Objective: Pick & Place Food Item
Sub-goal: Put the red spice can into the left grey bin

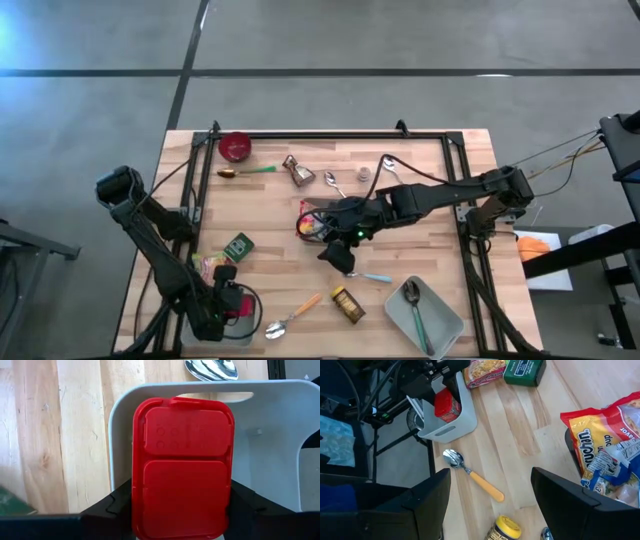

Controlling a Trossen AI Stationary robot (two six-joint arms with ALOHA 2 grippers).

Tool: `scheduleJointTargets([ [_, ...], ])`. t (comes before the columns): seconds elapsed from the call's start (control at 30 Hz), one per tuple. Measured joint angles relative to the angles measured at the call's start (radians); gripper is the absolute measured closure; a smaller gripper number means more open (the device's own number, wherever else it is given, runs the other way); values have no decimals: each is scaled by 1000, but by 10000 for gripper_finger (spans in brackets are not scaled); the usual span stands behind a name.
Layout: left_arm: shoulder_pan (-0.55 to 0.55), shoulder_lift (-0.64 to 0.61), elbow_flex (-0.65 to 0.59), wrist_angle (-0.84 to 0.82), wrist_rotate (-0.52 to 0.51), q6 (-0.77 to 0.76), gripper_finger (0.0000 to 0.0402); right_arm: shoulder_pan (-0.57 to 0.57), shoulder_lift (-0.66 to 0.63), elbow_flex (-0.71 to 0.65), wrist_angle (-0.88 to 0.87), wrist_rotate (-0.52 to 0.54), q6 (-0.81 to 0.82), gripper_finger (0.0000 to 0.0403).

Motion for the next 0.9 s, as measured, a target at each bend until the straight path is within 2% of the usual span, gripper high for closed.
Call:
scheduleJointTargets([
  [0.4, 8, 2, -14, 20, -3, -8, 201, 7, 0, 0, 0, -1, 2, 130],
  [0.67, 14, 2, -51, 37, 5, -106, 118, 18, 0, 0, 0, -3, 0, 130],
  [0.9, 28, 2, -51, 37, 7, -118, 91, 17, 0, 0, 0, -3, -2, 130],
])
